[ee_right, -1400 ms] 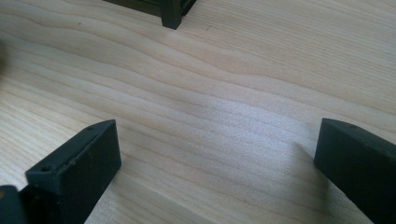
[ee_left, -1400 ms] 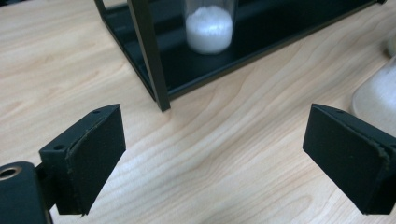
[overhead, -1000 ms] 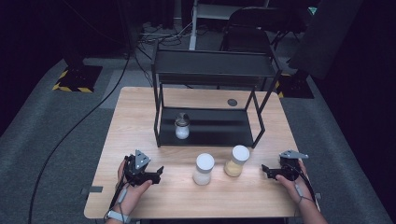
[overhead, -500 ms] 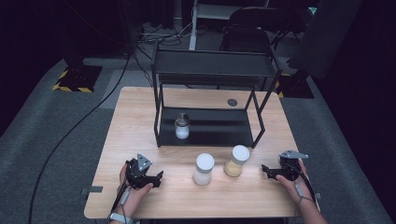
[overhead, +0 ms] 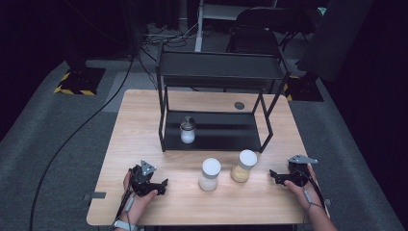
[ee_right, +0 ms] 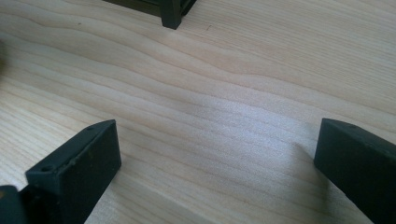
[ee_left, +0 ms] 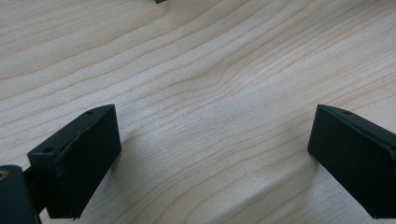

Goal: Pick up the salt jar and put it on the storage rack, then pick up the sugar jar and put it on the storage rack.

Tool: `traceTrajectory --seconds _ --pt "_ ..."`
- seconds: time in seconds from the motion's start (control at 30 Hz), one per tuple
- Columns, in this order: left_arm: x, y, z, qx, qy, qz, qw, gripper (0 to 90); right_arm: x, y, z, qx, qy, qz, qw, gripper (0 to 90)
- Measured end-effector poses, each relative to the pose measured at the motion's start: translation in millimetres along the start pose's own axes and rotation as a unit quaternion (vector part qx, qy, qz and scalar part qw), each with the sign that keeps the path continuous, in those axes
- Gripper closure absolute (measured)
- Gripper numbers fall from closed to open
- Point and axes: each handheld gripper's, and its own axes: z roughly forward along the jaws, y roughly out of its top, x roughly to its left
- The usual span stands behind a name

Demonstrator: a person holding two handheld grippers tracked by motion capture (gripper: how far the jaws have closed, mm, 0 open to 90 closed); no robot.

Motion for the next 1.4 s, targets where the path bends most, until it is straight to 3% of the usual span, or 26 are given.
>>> traceTrajectory --seconds 0.33,0.43,0.5,0.57,0.77,1.07,1.4 --pt "0.0 1.2 0.9 0.002 0.000 0.000 1.0000 0.7 -1.8 2.0 1.2 0.001 0.000 -0.001 1.0000 0.4" --pt "-0.1 1.3 0.8 0.003 0.001 0.000 1.0000 0.6 -0.9 6.7 -0.8 0.010 -0.006 0.002 0.9999 6.1" --pt "-0.1 1.4 0.8 0.003 0.001 0.000 1.0000 0.6 7.2 9.6 -4.1 0.010 -0.025 -0.010 0.9996 6.8" --pt "-0.6 1.1 0.9 0.002 0.002 -0.002 1.0000 0.5 12.0 13.0 -9.3 0.008 -0.026 -0.023 0.9994 6.4" --pt "-1.2 1.1 0.9 0.002 0.003 -0.003 1.0000 0.5 20.2 26.2 -31.0 -0.015 -0.009 -0.039 0.9991 6.1" --pt "-1.1 1.2 0.8 0.003 0.003 -0.003 1.0000 0.5 23.4 41.4 -56.9 -0.054 0.027 -0.029 0.9978 6.1" --pt "-1.6 1.2 0.7 0.003 0.004 -0.003 1.0000 0.4 40.1 59.9 -82.2 -0.077 0.033 -0.051 0.9952 6.1"
